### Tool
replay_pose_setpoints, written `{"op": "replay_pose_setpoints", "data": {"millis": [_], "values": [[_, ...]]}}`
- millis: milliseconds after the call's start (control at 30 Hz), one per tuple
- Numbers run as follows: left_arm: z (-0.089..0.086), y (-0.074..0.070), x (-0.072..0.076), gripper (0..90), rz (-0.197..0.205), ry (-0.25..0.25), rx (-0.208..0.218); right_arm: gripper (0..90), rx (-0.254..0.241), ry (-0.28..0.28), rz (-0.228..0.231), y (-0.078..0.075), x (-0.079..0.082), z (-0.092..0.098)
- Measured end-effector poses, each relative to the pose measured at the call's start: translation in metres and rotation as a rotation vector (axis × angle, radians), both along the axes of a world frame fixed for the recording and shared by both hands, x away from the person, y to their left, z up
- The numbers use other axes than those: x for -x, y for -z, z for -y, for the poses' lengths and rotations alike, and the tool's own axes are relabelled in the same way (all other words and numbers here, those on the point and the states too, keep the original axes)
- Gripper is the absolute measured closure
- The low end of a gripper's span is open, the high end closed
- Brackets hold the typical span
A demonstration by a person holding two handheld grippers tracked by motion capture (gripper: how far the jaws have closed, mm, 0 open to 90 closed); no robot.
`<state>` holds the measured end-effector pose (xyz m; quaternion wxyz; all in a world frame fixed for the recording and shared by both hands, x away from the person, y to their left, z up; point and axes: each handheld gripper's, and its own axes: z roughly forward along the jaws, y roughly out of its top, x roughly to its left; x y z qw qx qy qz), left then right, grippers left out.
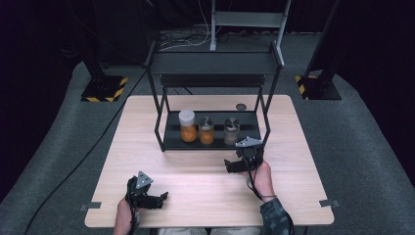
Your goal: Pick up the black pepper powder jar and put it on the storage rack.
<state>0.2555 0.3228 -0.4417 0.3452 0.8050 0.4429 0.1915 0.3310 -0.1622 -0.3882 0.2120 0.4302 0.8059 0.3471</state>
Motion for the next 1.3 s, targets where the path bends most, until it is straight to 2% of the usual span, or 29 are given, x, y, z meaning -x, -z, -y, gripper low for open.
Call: {"op": "replay_pose_setpoints", "data": {"millis": [267, 467, 700, 767, 967, 1300], "values": [[0.000, 0.000, 0.000, 2.0, 0.000, 0.000, 0.000, 0.0, 0.013, -0.003, -0.012, 0.021, 0.038, 0.021], [0.000, 0.000, 0.000, 1.9, 0.000, -0.001, 0.000, 0.0, 0.011, 0.036, -0.029, 0.036, 0.052, 0.040], [0.000, 0.000, 0.000, 2.0, 0.000, 0.002, 0.000, 0.0, -0.002, 0.048, -0.027, 0.049, 0.060, 0.050], [0.000, 0.000, 0.000, 2.0, 0.000, 0.001, 0.000, 0.0, -0.010, 0.049, -0.017, 0.050, 0.063, 0.052], [0.000, 0.000, 0.000, 2.0, 0.000, 0.003, 0.000, 0.0, -0.008, 0.045, -0.029, 0.049, 0.062, 0.052], [0.000, 0.000, 0.000, 2.1, 0.001, 0.006, 0.000, 0.0, 0.007, 0.044, -0.008, 0.050, 0.065, 0.049]]}}
